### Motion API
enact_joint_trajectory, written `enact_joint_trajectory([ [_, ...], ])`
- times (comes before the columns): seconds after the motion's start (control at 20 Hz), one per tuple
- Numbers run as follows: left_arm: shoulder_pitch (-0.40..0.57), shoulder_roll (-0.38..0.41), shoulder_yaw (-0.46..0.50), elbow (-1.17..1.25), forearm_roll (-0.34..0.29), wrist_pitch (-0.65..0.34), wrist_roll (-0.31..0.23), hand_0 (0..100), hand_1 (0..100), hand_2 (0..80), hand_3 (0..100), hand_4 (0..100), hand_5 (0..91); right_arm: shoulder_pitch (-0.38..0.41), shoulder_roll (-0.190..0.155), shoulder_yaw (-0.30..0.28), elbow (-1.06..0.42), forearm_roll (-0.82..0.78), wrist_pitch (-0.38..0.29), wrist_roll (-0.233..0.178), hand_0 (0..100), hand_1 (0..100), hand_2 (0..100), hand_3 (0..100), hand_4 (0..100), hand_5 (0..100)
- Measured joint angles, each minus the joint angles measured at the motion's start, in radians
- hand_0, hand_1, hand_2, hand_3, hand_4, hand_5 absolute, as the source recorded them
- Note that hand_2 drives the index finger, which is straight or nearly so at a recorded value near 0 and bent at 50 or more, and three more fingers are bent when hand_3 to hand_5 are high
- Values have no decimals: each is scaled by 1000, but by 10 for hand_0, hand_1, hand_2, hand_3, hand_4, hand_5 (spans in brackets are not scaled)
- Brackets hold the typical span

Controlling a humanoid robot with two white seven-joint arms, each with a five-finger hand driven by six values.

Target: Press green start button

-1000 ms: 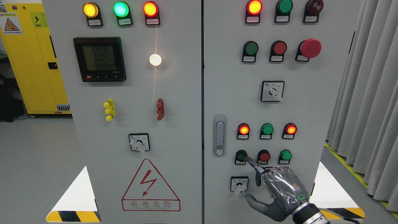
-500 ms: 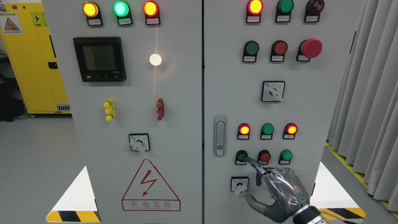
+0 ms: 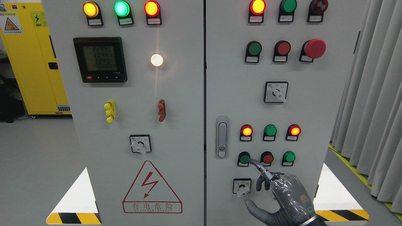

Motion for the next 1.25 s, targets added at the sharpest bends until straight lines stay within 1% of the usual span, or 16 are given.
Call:
enact_joint_trajectory([
  [0.1,0,0,0,0,0,0,0,120,556,0,0,0,0,19,0,15,-7,-109,4,26,337,619,0,200,230,157],
  [0.15,0,0,0,0,0,0,0,120,556,0,0,0,0,29,0,22,-11,-159,10,42,347,600,0,114,156,80],
  [0.2,0,0,0,0,0,0,0,120,556,0,0,0,0,41,0,28,-16,-219,21,66,351,589,0,92,142,58],
  [0.25,0,0,0,0,0,0,0,120,556,0,0,0,0,55,0,34,-23,-278,43,79,348,581,0,60,105,25],
  [0.3,0,0,0,0,0,0,0,120,556,0,0,0,0,68,0,39,-29,-328,63,84,351,569,0,44,90,4],
  [0.35,0,0,0,0,0,0,0,120,556,0,0,0,0,81,0,44,-36,-381,86,93,358,548,0,4,50,0],
  [0.5,0,0,0,0,0,0,0,120,556,0,0,0,0,124,-1,57,-55,-528,126,102,344,532,0,0,6,0],
  [0.6,0,0,0,0,0,0,0,120,556,0,0,0,0,156,-1,63,-64,-610,142,109,343,530,0,0,2,0],
  [0.65,0,0,0,0,0,0,0,120,556,0,0,0,0,167,-1,66,-68,-643,151,112,360,512,0,0,0,0],
  [0.75,0,0,0,0,0,0,0,120,556,0,0,0,0,185,-2,70,-75,-696,165,126,352,504,0,0,0,0],
  [1.05,0,0,0,0,0,0,0,120,556,0,0,0,0,212,-2,78,-92,-787,180,154,331,486,0,0,0,0],
  [1.25,0,0,0,0,0,0,0,120,556,0,0,0,0,219,-2,80,-99,-832,194,159,316,474,0,0,0,0],
])
